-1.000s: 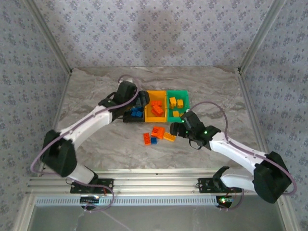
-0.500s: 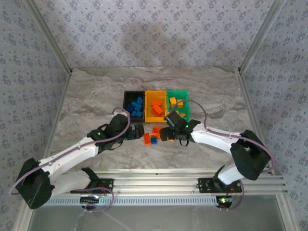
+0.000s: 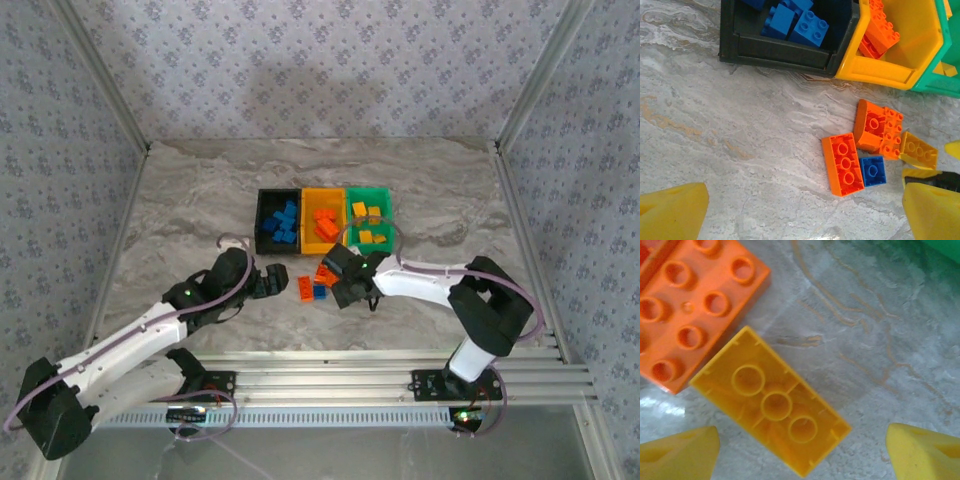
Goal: Sort the legos into containers by color
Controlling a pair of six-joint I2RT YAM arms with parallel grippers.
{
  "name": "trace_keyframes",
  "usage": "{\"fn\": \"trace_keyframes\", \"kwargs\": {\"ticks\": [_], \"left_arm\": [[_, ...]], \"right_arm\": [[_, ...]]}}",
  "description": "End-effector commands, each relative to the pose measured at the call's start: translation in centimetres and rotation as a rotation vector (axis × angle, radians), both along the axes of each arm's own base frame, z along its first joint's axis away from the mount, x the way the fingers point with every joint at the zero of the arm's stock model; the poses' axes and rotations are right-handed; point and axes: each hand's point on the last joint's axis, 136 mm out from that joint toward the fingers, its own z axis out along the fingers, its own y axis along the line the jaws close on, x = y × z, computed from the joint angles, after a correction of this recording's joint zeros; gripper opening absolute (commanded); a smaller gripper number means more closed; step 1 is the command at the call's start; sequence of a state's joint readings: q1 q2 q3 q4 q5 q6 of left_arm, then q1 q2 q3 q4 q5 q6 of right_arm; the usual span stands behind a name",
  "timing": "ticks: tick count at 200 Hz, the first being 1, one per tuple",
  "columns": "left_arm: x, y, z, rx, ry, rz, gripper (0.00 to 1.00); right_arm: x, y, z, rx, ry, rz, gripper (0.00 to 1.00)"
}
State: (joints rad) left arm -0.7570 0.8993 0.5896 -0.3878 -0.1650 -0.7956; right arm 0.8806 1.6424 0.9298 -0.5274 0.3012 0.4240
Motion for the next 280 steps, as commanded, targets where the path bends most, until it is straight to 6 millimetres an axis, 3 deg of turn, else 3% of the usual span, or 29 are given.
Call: {"fn": "trace_keyframes", "kwargs": {"ticks": [1,61,100,127,159,189,212,228,244,280], "left_arm": [[-0.2,0.9,-0.2,0.014,-0.001,0.023,0.99],[-0.3,1.3,-1.1,0.012,0.021,0.032,1.00],[-0.4,1.5,-1.4,0.013,0.025,0.035,1.00],[-0.3,1.3,-1.4,0.007,0.019,0.026,1.00],[-0.3,1.1,-1.5,-0.001,0.015,0.022,1.00],[-0.5,1.5,-2.2,0.007,0.025,0.033,1.00],[-0.8,1.7,-2.9,0.003,0.036,0.041,1.00],[-1.0,1.9,-3.2,-0.001,0.040,0.047,1.00],[-1.1,2.0,-3.2,-0.004,0.036,0.048,1.00],[-1.2,2.0,-3.5,-0.001,0.043,0.047,1.00]], "right_arm": [[1.6,-0.7,0.7,-0.031,-0.031,-0.025,0.86],[2.7,1.2,-0.8,0.068,0.038,0.006,0.73],[1.6,1.4,-1.8,0.116,0.081,-0.005,0.53],[0.8,1.0,-1.3,0.157,0.066,-0.031,0.39],[0.1,0.3,1.8,0.232,0.004,-0.061,0.33],[0.3,0.1,7.2,0.322,-0.080,-0.070,0.32],[2.9,-0.6,11.5,0.378,-0.177,-0.113,0.32],[5.5,-1.2,13.2,0.387,-0.228,-0.164,0.33],[8.5,-1.9,13.3,0.357,-0.252,-0.216,0.33],[14.4,-2.9,11.3,0.278,-0.242,-0.327,0.34]]}}
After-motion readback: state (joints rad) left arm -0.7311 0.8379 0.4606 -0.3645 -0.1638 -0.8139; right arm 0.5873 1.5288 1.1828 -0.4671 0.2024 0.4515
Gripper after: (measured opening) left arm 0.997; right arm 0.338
